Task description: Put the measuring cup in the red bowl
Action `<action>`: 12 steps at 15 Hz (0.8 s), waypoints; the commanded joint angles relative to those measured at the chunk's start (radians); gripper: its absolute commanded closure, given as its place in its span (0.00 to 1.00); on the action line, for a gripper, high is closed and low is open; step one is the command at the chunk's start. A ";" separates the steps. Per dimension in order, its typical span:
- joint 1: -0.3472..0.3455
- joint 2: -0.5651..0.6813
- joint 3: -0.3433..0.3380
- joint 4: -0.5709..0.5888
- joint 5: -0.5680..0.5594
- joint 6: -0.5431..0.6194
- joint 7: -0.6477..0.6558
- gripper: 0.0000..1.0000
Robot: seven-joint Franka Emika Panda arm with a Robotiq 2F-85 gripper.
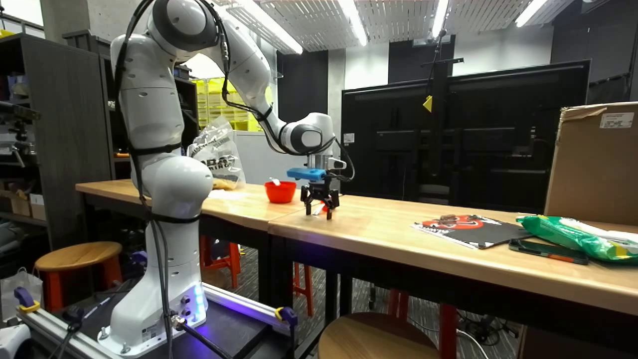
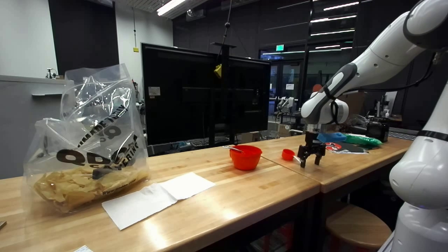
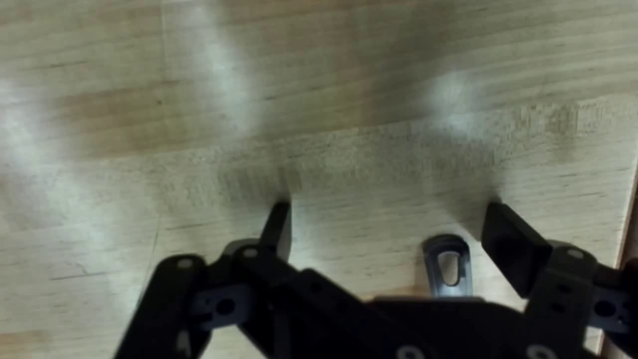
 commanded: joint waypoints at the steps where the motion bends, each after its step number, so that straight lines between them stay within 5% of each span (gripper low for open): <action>1: -0.026 -0.006 -0.016 -0.069 -0.048 0.101 -0.023 0.00; 2: 0.015 -0.056 0.033 0.036 -0.012 -0.038 0.052 0.00; 12: 0.043 -0.097 0.110 0.253 -0.029 -0.197 0.182 0.00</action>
